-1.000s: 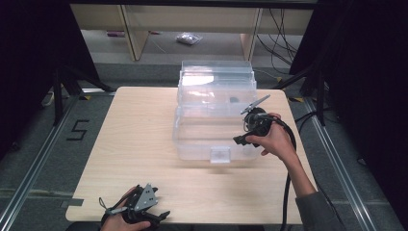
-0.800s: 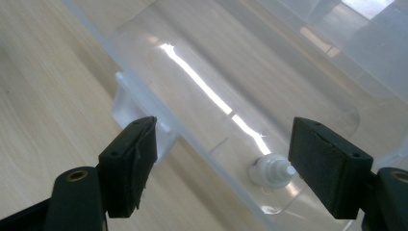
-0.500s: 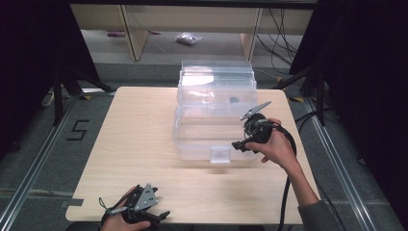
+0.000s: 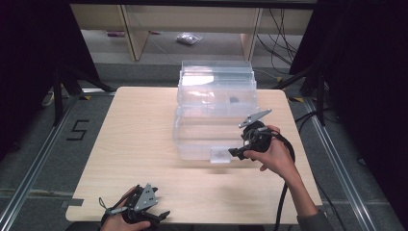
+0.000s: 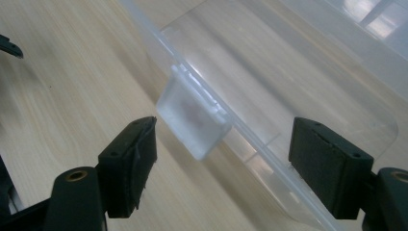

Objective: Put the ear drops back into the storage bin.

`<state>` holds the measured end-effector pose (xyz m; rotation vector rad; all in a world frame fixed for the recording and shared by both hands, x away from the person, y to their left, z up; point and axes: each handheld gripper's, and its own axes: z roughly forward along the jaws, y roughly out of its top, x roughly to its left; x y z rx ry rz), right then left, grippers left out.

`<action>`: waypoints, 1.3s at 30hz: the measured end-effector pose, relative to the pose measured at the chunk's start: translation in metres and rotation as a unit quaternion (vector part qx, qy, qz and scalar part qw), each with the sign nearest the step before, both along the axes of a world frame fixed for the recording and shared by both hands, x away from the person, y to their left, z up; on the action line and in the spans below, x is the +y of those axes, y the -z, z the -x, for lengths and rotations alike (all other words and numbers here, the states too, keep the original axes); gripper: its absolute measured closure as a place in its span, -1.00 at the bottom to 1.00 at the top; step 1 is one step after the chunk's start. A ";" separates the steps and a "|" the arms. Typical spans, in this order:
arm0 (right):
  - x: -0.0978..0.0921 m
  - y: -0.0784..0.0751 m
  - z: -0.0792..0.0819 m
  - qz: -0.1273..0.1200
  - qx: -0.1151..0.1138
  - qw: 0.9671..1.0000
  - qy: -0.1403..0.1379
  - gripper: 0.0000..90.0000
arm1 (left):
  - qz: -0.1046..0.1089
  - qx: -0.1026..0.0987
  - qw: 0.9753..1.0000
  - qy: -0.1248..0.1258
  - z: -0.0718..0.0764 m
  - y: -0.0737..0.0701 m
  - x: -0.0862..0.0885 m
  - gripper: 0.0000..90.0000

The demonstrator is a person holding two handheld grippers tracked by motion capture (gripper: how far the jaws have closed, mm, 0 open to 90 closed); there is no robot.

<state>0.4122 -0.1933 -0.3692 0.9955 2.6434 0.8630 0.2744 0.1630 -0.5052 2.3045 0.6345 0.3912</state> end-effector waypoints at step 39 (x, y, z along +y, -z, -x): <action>0.006 0.027 0.040 -0.028 -0.020 0.999 -0.017 -0.46 | -0.007 -0.015 1.000 0.002 -0.001 -0.003 0.002 -0.66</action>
